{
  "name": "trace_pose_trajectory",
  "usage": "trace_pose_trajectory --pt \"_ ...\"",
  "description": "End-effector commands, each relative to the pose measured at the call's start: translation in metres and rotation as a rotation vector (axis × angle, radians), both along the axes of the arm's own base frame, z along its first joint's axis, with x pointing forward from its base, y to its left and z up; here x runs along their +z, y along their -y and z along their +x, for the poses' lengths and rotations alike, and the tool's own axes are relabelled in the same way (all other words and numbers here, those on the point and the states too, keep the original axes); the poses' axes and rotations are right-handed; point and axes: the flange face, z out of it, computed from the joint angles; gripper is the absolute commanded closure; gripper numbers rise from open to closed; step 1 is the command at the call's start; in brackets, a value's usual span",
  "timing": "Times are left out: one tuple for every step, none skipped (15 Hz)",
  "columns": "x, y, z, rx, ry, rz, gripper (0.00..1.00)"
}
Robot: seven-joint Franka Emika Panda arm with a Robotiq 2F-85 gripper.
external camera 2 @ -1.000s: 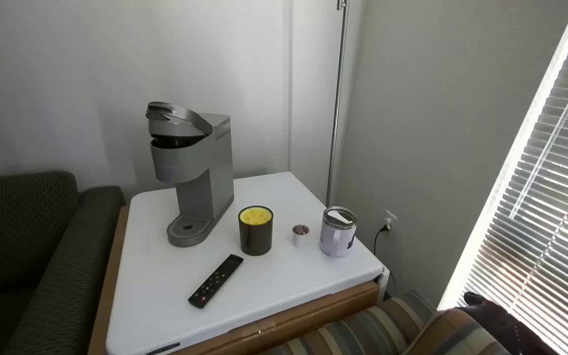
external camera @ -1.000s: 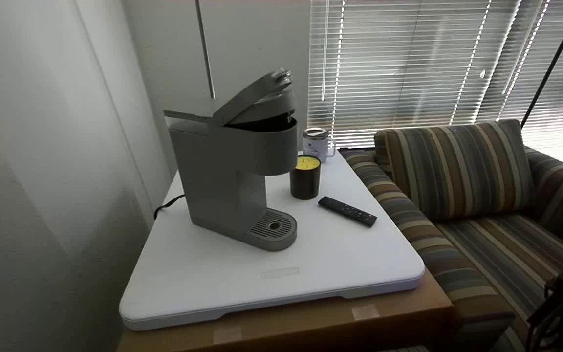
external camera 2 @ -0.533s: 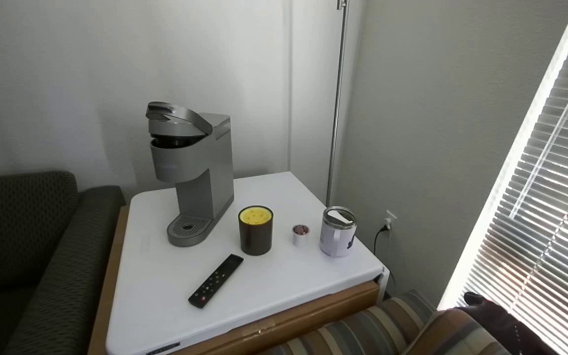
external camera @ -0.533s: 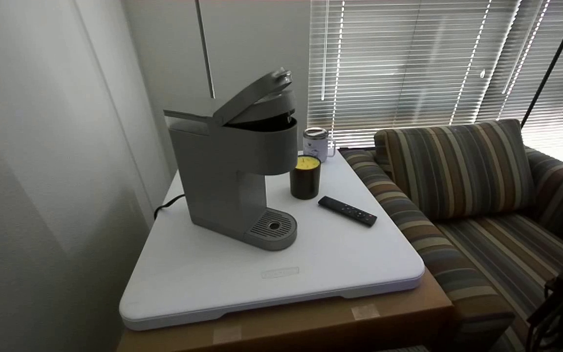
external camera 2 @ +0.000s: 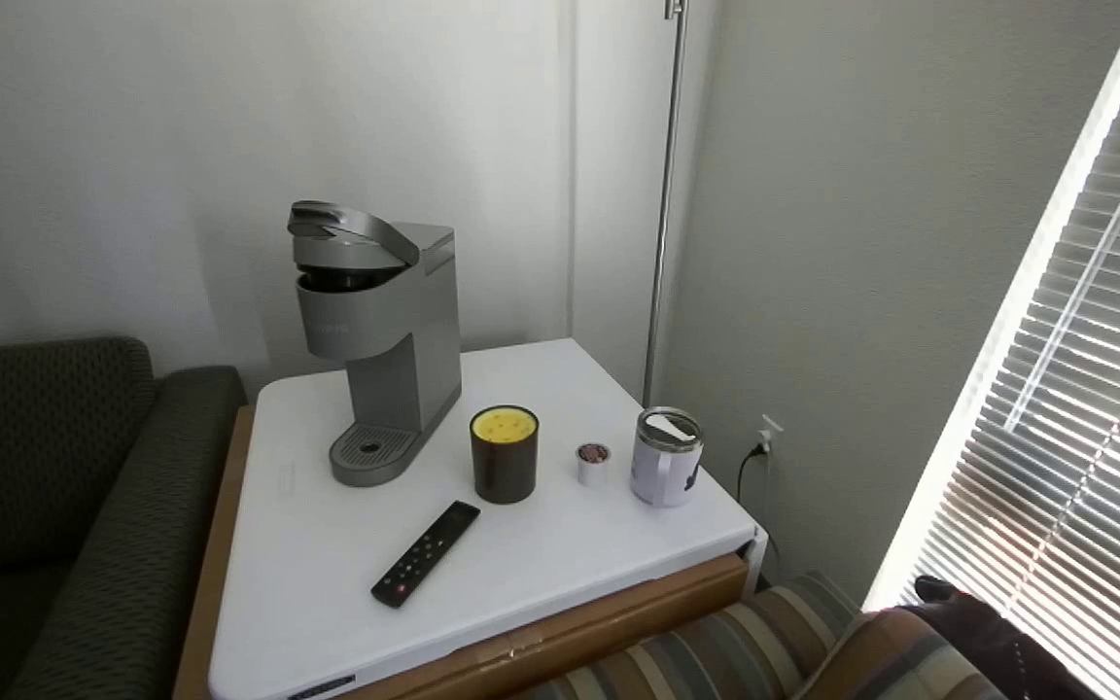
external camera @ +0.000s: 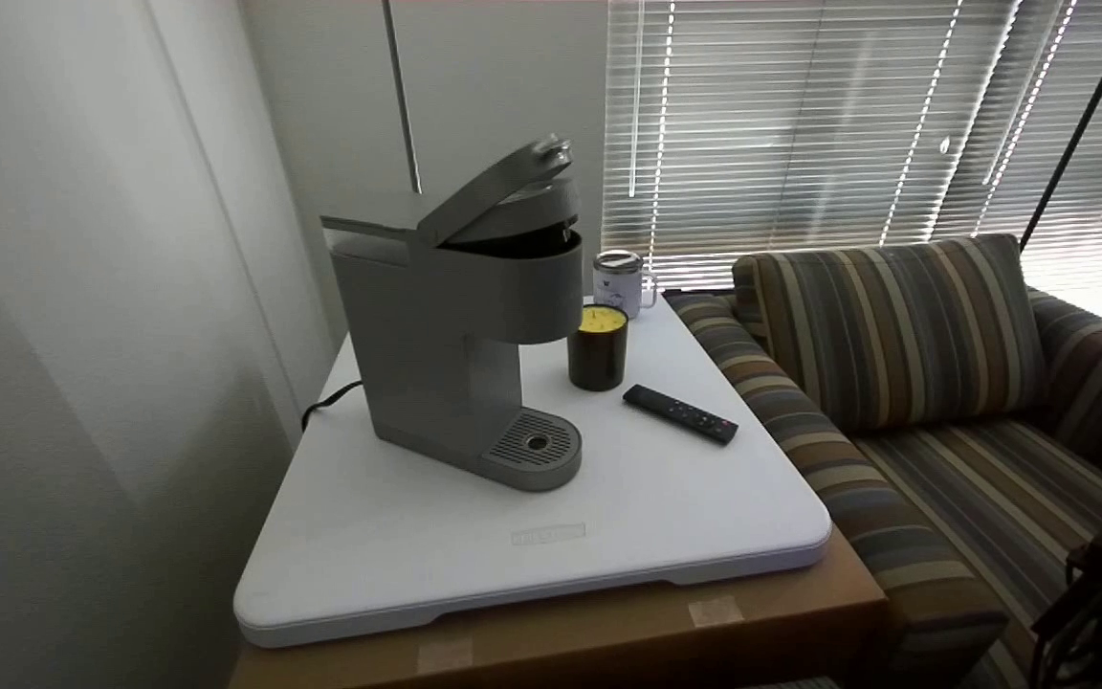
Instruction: Close the lid of the coffee maker and then open it
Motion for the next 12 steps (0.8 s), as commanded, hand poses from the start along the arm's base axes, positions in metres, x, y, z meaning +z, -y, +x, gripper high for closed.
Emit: trace_pose_trajectory --pt "-0.001 -0.011 0.037 0.049 -0.025 -0.003 0.0" --pt "-0.002 -0.016 0.045 0.063 -0.029 -0.001 0.0" --pt "-0.002 -0.02 0.053 0.075 -0.032 0.001 0.0" --pt "-0.002 -0.025 0.061 0.088 -0.036 0.003 0.0" --pt "-0.003 -0.03 0.069 0.105 -0.039 0.007 0.0" --pt "-0.004 -0.036 0.078 0.116 -0.045 0.003 0.0" --pt "-0.005 -0.041 0.085 0.131 -0.049 0.004 0.0" --pt "-0.007 -0.046 0.093 0.147 -0.054 0.005 0.0" --pt "-0.009 -0.053 0.101 0.163 -0.059 0.009 0.0" --pt "-0.01 -0.058 0.109 0.181 -0.06 0.014 0.0" --pt "-0.012 -0.063 0.118 0.195 -0.061 0.019 0.0" --pt "-0.012 -0.068 0.128 0.206 -0.058 0.029 0.0"
